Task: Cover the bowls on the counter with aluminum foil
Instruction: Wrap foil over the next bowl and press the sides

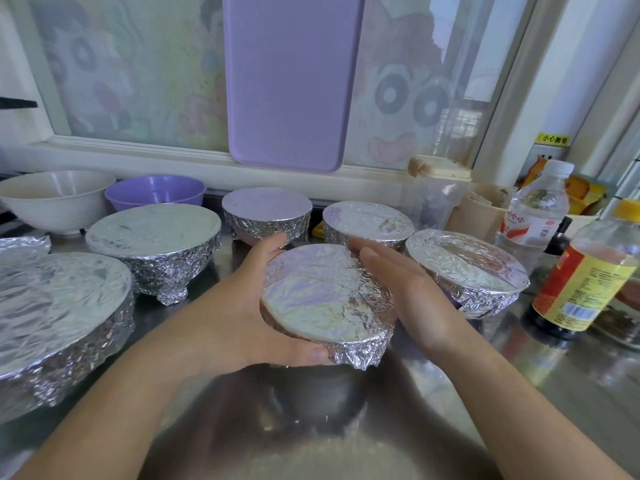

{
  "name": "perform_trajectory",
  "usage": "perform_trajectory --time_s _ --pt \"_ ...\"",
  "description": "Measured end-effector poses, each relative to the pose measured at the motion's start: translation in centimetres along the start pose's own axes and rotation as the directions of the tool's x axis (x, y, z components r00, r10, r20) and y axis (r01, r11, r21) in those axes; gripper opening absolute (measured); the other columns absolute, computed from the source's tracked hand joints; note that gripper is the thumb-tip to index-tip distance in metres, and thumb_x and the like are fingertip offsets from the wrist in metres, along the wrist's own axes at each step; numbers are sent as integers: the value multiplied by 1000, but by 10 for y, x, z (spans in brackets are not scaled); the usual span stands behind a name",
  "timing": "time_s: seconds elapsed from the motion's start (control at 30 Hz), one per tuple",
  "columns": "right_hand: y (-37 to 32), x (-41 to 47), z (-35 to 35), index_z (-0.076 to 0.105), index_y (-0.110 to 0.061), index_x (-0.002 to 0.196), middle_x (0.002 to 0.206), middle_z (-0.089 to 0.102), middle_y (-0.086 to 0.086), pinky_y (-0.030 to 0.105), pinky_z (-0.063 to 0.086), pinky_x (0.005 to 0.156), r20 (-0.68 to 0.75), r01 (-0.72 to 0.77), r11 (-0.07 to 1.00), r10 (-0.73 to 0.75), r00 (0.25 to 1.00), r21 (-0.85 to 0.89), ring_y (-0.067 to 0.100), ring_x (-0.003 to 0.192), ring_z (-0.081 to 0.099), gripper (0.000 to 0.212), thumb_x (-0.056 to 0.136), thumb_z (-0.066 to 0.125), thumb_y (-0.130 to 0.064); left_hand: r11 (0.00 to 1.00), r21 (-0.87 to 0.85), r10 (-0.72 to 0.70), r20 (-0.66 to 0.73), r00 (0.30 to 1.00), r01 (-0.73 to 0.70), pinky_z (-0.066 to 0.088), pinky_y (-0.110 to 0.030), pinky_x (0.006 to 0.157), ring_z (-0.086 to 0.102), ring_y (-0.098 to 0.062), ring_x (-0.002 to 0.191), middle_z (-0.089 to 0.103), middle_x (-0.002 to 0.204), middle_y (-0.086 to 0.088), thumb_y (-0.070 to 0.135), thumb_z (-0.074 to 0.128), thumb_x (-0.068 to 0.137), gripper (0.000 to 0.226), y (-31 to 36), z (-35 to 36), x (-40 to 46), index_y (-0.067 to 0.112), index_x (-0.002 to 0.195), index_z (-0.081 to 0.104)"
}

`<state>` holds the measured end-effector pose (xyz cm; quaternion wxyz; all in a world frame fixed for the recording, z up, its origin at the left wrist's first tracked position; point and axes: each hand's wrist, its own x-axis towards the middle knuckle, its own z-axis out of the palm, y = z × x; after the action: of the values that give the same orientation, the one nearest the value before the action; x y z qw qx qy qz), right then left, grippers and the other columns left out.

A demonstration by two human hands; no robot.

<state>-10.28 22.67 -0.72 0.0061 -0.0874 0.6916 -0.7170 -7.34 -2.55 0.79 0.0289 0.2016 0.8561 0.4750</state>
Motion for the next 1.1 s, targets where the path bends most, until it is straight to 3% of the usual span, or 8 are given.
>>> perform_trajectory --time_s 0.27,0.4,0.53,0.67,0.8,0.9,1.0,1.1 --pt "-1 -1 0 75 -36 125 134 72 -5 53 40 119 -49 8 994 -13 999 -108 20 129 65 42 88 68 -56 1000 -22 8 -1 1000 -8 39 -23 115 49 16 129 42 137 51 67 99 33 152 -3 1 -1 64 153 6" --pt "-5 -6 0 70 -12 128 132 69 11 29 46 105 -113 70 922 -122 986 -380 26 123 61 43 110 49 -44 1000 -3 29 -26 999 -29 34 -21 116 44 22 130 39 138 53 65 95 37 151 -8 -7 1 55 159 6" --pt "-8 -7 3 70 -23 118 118 71 2 15 49 89 -133 44 942 -93 987 -334 19 108 65 30 106 56 -46 999 10 38 -34 999 -37 31 -3 104 35 31 129 25 147 49 65 96 39 155 -5 -7 -1 64 154 -7" --pt "-4 -2 7 72 -33 123 126 74 -6 51 45 116 -139 39 991 -56 989 -124 18 126 66 47 84 66 -59 999 -51 17 -32 999 -18 27 -1 104 20 37 129 19 158 37 68 97 30 165 6 2 -3 63 154 -12" --pt "0 -2 14 74 -20 121 123 75 5 45 48 113 -166 74 997 -77 983 -21 21 123 68 28 101 62 -35 998 -56 20 -135 991 -28 28 -14 110 25 28 136 20 160 32 73 94 24 166 12 16 0 62 154 -9" --pt "4 4 19 68 -2 114 126 64 28 55 47 113 -222 69 998 -67 973 -1 36 121 67 47 90 65 -42 999 -28 23 -185 982 -29 31 -21 113 34 17 139 27 154 36 74 94 24 162 9 23 1 64 152 -6" --pt "11 1 19 68 -3 115 126 65 27 65 41 114 -240 55 998 -45 970 32 43 125 62 52 85 66 -45 999 -13 44 -194 980 -47 32 -10 105 33 27 131 30 143 44 73 94 26 161 6 24 3 59 155 -1" --pt "-2 5 20 73 -13 112 133 68 18 51 48 111 -196 -11 997 -5 980 -82 35 130 62 38 94 64 -45 998 -3 67 -186 980 -69 33 0 95 36 30 125 32 135 53 71 96 28 158 4 23 4 57 156 5"
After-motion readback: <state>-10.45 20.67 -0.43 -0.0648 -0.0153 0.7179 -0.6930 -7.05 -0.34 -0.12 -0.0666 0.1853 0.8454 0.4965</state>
